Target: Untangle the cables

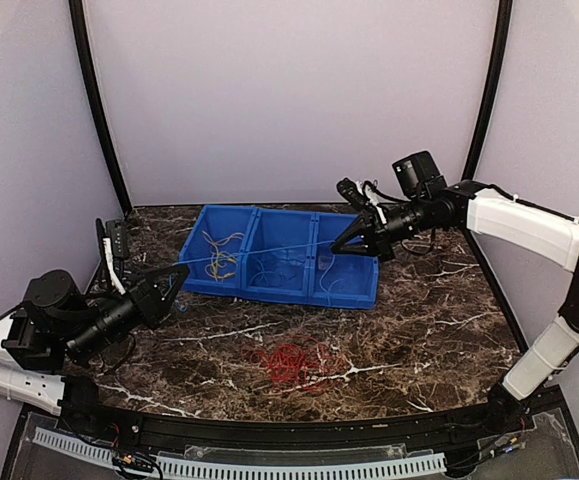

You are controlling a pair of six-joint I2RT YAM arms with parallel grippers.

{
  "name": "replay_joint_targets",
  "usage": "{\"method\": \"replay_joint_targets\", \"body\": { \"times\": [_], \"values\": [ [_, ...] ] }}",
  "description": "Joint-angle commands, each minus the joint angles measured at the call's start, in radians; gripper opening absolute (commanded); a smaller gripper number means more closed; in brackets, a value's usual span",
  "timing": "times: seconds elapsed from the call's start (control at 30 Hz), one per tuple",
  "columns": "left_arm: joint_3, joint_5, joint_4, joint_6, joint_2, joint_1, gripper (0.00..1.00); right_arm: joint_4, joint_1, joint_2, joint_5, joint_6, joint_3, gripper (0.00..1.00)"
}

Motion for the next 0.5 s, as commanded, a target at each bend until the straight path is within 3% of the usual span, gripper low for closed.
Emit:
{"method": "replay_joint_targets", "body": {
  "times": [0.0,0.17,0.3,0.37,0.47],
  "values": [
    [-0.026,-0.085,-0.047,-0.028,-0.077,-0.003,0.00,0.045,-0.013,0.029,0.084,0.027,0.019,0.00],
    [-0.026,-0.055,0.079,0.046,0.020,-0.003,0.00,0.110,0.011,0.076,0.051,0.081,0.069,0.00],
    [0.129,-0.080,0.180,0.204,0.265,-0.001,0.00,0.134,0.042,0.167,0.034,0.103,0.168,0.00],
    [0.276,-0.103,0.198,0.254,0.385,0.015,0.00,0.171,0.044,0.221,0.015,0.154,0.223,0.00],
    [0.426,-0.029,0.081,0.115,0.522,0.106,0.00,0.183,0.047,0.307,0.042,0.162,0.325,0.00]
  ]
}}
